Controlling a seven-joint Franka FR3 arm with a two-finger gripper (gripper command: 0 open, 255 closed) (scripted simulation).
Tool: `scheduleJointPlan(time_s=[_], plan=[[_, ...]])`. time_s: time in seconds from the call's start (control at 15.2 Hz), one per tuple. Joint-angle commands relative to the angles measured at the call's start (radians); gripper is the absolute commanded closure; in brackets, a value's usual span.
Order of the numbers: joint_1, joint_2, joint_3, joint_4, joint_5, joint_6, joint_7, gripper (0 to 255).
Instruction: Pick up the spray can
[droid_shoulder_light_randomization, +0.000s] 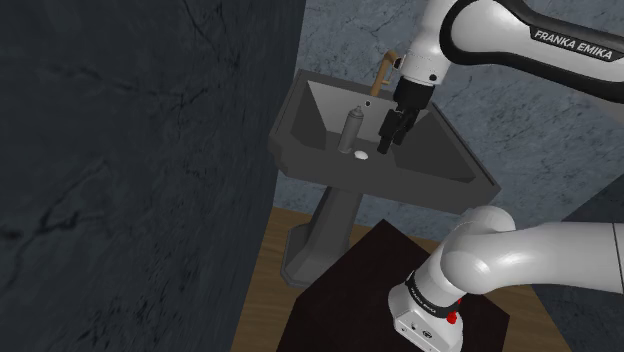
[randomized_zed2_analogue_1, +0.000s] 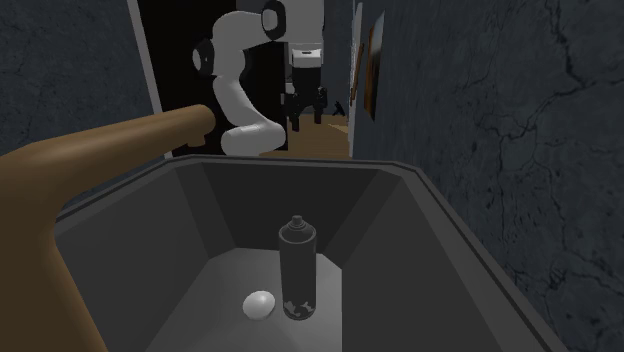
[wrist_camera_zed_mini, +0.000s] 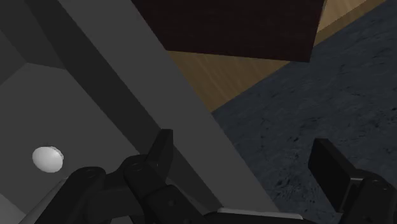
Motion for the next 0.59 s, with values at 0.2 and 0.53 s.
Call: scheduleJointPlan(time_s=[0.2,0.53], plan=[[-0.013,0.055,-0.050,0.004,-0.038,0.079,-0.065,0],[-0.028,0.166,-0.132,0.035,-0.082,0.207,-0.171,0]])
